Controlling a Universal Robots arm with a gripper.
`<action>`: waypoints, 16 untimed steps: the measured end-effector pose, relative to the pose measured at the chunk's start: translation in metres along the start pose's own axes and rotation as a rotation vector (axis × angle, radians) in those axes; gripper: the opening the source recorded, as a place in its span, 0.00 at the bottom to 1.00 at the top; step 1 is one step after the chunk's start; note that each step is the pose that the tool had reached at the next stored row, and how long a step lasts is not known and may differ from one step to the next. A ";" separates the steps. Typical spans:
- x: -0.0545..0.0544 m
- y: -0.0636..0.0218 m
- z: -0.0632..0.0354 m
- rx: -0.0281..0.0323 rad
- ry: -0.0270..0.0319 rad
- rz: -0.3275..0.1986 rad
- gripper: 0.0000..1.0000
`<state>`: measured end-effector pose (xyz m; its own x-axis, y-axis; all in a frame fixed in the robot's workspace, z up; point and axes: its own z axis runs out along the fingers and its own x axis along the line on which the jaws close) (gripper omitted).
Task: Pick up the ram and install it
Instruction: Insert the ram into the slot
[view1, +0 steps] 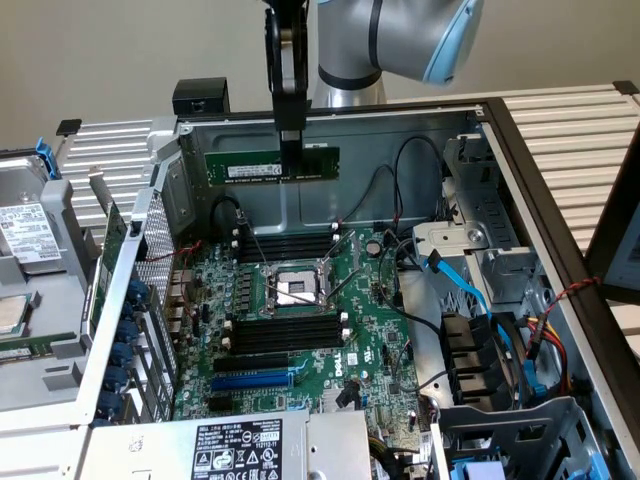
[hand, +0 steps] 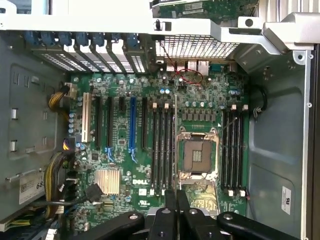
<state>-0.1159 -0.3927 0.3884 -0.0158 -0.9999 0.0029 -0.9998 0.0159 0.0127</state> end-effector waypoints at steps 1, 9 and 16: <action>0.000 0.0000 0.0000 0.0000 0.0000 0.000 0.12; 0.001 0.0042 0.0161 0.0560 0.0164 0.047 0.12; 0.001 0.0042 0.0242 0.0542 0.0077 0.047 0.12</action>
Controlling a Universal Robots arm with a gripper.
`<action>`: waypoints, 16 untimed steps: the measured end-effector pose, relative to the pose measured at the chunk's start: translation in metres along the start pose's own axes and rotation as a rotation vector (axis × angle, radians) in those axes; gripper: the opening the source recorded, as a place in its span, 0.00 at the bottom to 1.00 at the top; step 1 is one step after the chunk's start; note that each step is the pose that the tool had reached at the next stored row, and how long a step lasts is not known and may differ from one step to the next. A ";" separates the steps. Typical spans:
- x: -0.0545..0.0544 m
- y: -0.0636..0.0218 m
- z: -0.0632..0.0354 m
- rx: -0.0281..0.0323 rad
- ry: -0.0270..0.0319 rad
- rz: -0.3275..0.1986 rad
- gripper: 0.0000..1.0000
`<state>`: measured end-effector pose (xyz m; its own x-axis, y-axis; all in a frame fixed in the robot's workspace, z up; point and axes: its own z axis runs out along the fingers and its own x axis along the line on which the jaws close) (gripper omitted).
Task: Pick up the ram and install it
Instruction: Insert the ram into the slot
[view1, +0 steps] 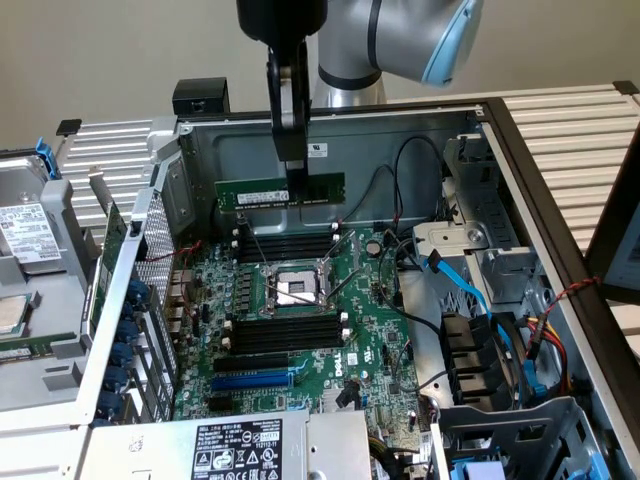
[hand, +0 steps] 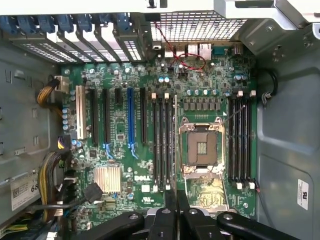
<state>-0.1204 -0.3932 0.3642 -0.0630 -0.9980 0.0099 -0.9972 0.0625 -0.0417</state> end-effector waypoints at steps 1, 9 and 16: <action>0.000 0.0000 0.0014 -0.0008 -0.0013 0.000 0.12; 0.000 0.0005 0.0122 -0.0072 -0.0156 0.001 0.12; 0.001 0.0007 0.0199 -0.0112 -0.0154 0.001 0.12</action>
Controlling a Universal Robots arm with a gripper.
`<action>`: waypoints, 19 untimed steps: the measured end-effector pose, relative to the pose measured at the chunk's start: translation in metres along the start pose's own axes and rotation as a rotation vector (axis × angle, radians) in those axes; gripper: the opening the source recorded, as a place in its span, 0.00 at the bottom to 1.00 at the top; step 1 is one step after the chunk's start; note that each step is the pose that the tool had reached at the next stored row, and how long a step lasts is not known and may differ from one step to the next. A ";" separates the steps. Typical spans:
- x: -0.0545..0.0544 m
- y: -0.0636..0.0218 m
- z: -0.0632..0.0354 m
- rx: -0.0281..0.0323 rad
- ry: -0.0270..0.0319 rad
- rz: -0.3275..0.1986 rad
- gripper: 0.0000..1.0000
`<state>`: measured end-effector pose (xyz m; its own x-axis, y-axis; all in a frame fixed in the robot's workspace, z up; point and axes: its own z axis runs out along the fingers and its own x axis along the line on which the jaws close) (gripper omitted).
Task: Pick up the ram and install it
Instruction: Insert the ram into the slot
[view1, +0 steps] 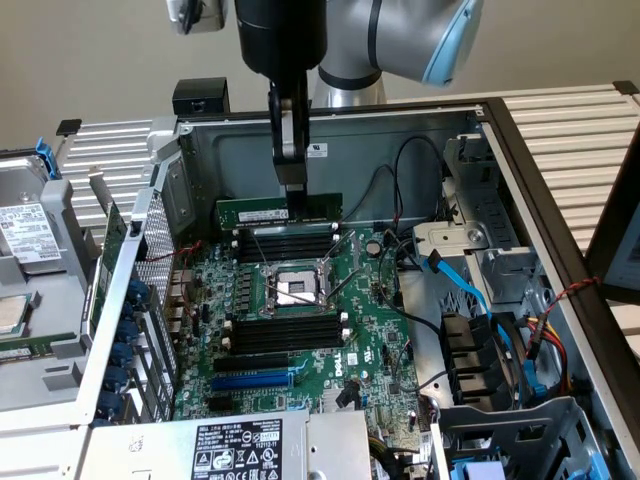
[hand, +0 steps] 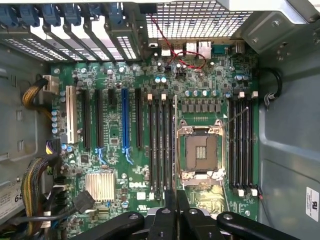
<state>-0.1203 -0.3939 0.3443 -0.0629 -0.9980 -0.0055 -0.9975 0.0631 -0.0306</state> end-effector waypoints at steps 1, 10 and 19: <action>0.000 0.0000 0.0012 -0.0020 0.0001 0.000 0.12; 0.001 0.0003 0.0095 -0.0037 -0.0002 -0.006 0.12; 0.002 0.0003 0.0110 -0.0050 -0.0200 -0.038 0.12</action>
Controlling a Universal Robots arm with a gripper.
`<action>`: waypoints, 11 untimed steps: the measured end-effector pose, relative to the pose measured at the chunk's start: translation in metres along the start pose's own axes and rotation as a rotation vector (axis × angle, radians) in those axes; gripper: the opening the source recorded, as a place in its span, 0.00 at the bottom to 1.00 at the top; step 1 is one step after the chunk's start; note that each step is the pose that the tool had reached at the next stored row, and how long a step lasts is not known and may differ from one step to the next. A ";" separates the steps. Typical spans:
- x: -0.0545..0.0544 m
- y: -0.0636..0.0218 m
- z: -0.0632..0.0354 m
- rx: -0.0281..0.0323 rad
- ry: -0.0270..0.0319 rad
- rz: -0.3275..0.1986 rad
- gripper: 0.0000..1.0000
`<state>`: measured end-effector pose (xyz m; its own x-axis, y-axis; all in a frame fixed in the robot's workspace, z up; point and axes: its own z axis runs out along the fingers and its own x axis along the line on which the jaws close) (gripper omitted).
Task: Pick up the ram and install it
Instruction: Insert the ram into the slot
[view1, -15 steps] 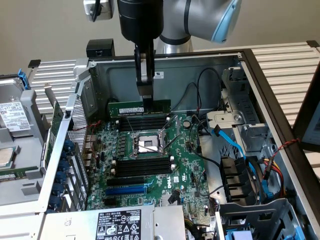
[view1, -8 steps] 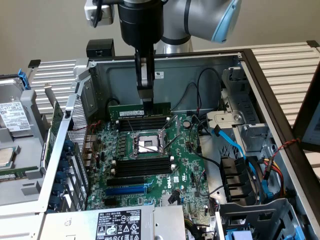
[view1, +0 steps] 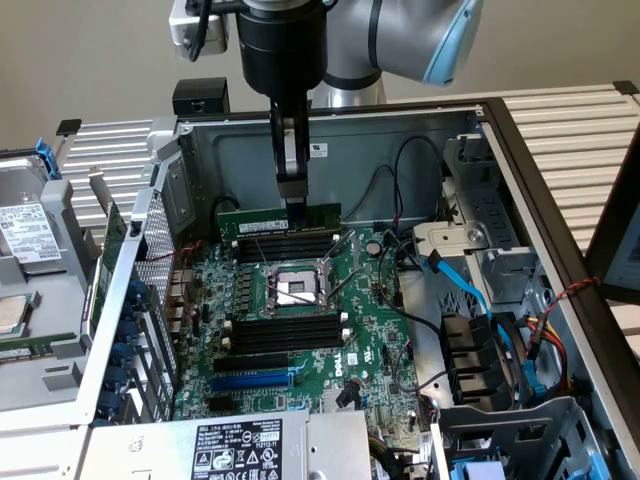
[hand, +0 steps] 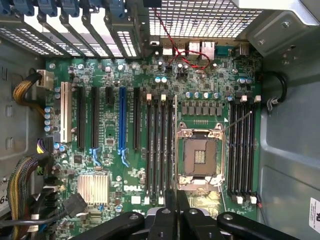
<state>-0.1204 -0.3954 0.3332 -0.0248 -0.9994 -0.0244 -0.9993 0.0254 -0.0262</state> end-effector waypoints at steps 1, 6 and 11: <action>0.000 0.0000 0.0000 0.0000 0.0000 0.000 0.12; 0.002 0.0000 0.0012 0.0000 0.0000 0.000 0.12; 0.004 0.0000 0.0039 -0.0043 0.0012 0.000 0.12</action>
<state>-0.1203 -0.3996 0.3293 -0.0247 -0.9994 -0.0232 -0.9994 0.0252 -0.0219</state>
